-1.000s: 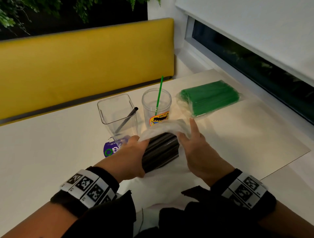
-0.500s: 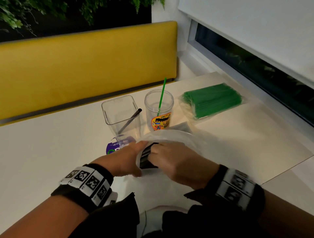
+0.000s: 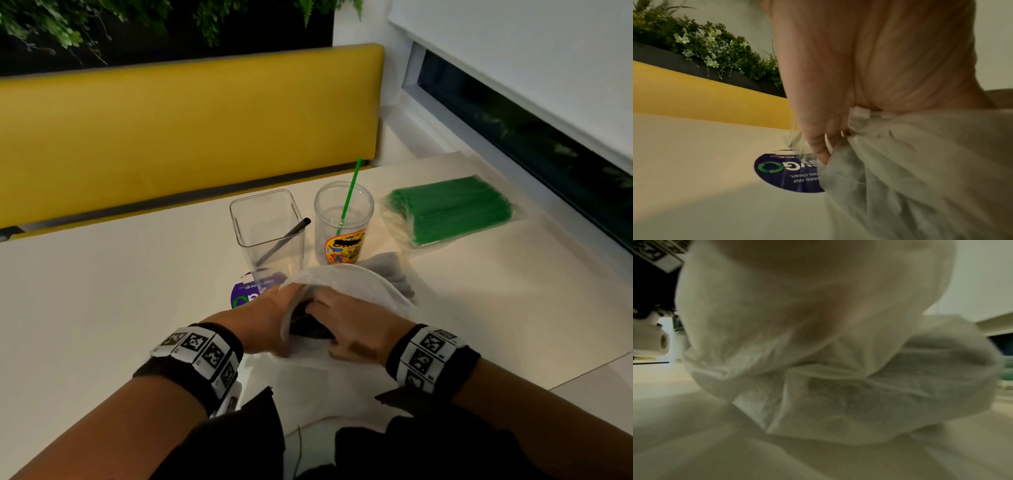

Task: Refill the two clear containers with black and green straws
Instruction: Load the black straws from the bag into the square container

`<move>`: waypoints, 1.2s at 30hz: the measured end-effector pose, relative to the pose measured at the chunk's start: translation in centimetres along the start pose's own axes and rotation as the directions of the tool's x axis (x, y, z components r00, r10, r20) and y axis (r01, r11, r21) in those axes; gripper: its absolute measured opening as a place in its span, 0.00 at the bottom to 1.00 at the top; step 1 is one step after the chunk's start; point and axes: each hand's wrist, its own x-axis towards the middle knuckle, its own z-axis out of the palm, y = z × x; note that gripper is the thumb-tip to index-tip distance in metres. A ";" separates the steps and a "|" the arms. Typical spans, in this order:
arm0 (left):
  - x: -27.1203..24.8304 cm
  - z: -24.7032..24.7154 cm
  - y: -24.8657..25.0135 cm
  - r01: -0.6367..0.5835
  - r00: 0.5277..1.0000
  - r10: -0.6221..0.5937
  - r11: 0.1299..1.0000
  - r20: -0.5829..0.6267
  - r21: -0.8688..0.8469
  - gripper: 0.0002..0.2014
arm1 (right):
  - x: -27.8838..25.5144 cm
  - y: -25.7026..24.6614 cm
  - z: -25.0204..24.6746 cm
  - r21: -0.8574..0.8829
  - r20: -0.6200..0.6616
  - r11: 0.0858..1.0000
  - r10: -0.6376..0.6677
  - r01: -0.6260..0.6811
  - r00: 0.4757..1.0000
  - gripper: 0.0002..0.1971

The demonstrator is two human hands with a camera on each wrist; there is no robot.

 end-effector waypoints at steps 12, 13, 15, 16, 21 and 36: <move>-0.4 0.4 1.4 -0.072 0.997 0.066 0.975 -0.036 -0.209 0.38 | 2.0 -2.9 0.3 -0.294 0.099 0.952 0.123 -0.089 0.987 0.20; -0.5 0.1 1.3 -0.070 0.998 0.069 0.983 -0.009 -0.173 0.40 | 2.0 -2.7 0.3 -0.243 0.107 0.966 0.117 -0.088 0.987 0.19; -1.0 -0.5 1.0 -0.042 0.997 0.048 0.995 0.060 -0.088 0.44 | 1.6 -1.8 -0.2 -0.074 0.084 0.992 0.112 -0.106 0.990 0.17; -1.1 -0.6 0.7 -0.022 0.996 0.027 0.998 0.080 -0.066 0.46 | 1.3 -1.3 -0.5 -0.007 0.061 0.993 0.118 -0.118 0.991 0.16; -1.1 -0.2 -0.7 -0.010 0.998 0.016 0.995 0.053 -0.103 0.47 | -0.4 -0.7 -3.4 0.107 0.012 0.994 0.020 -0.021 1.000 0.07; -0.6 -0.3 0.2 0.061 0.997 -0.065 0.992 -0.036 -0.109 0.49 | 5.9 -6.7 -21.9 0.750 -0.660 0.353 0.458 0.560 0.595 0.07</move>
